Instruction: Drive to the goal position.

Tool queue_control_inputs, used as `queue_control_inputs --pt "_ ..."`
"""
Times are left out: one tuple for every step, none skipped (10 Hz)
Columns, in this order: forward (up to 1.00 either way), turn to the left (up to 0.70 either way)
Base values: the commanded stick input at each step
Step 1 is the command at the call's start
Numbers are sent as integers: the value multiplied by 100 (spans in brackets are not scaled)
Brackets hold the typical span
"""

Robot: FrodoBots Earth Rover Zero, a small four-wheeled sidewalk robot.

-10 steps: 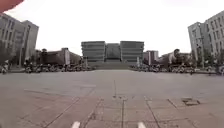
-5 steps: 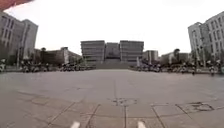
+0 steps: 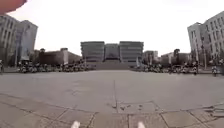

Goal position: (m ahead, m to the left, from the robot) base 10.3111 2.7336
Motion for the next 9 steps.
queue_control_inputs --pt "60 0" --pt "60 0" --pt "60 0" --pt "60 0" --pt "60 0" --pt "60 0" --pt "60 0" --pt "60 0" --pt "60 0"
